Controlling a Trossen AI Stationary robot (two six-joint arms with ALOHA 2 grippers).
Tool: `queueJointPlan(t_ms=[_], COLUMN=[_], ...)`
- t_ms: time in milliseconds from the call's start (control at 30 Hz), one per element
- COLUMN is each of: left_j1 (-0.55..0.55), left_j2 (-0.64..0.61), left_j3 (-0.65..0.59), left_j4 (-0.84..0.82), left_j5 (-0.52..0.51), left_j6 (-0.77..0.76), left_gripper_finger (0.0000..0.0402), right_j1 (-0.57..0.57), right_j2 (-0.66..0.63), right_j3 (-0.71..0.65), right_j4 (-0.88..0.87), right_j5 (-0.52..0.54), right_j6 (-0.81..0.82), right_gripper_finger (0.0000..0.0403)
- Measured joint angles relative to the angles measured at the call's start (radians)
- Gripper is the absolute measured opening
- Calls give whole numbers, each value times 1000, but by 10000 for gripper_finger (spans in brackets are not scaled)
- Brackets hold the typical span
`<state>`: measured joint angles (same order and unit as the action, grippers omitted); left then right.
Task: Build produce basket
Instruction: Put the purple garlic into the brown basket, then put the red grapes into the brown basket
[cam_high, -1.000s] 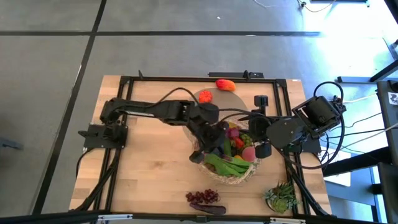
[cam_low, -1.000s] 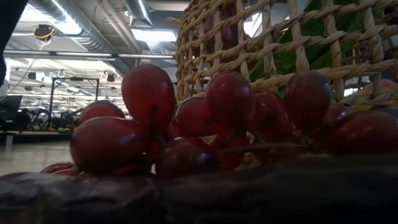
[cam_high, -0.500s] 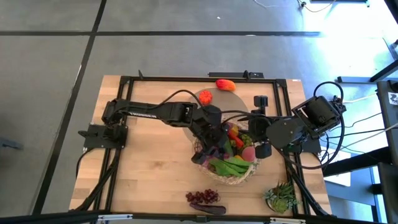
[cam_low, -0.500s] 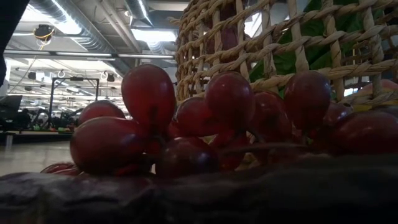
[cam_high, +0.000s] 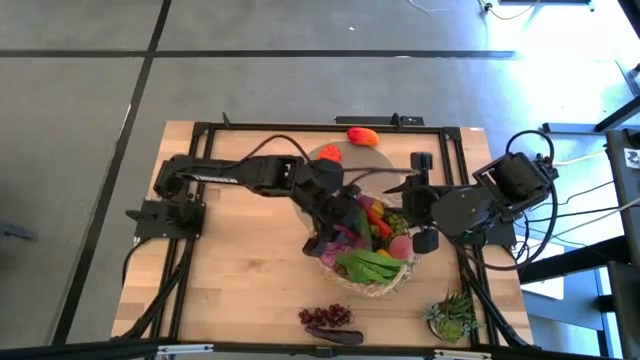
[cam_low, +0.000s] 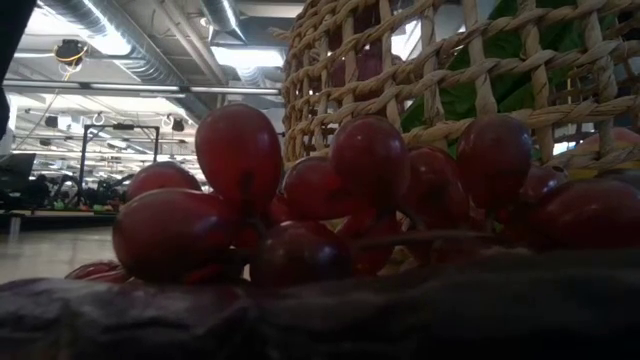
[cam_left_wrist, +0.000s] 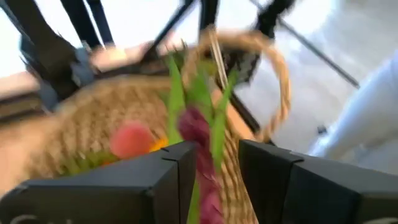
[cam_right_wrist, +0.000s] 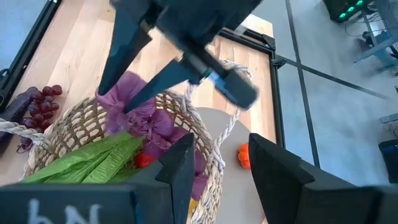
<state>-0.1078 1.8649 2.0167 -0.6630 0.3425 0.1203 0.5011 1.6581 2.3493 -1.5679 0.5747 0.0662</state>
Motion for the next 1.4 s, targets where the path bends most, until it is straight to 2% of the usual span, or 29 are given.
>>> queueJointPlan(t_ms=[400,567,633,700,900,1000,1067,1267,1400], left_j1=[14,54,80,109,217,272,312,384,431], left_j2=[-114,-154,-181,-197,-261,-273,-282,-283,-285], left_j3=[2,3,0,4,1,5,0,1,-9], left_j4=[-33,-93,-155,-133,-226,-258,-375,-620,-684], left_j5=[-134,-243,-284,-309,-344,-359,-355,-349,-348], left_j6=[-5,-58,-110,-151,-186,-246,-257,-157,-92], left_gripper_finger=[106,107,107,106,108,106,107,106,107], right_j1=[0,-23,-46,-79,-213,-277,-318,-422,-477], right_j2=[-48,-81,-89,-99,-116,-123,-131,-131,-127], right_j3=[0,0,0,0,0,0,0,0,0], right_j4=[-2,-3,-3,-3,-4,-4,-4,-4,-3], right_j5=[8,8,8,8,6,-57,-122,-349,-323], right_j6=[-1,19,49,62,64,57,42,-21,-8], right_gripper_finger=[147,147,147,147,147,147,147,147,147])
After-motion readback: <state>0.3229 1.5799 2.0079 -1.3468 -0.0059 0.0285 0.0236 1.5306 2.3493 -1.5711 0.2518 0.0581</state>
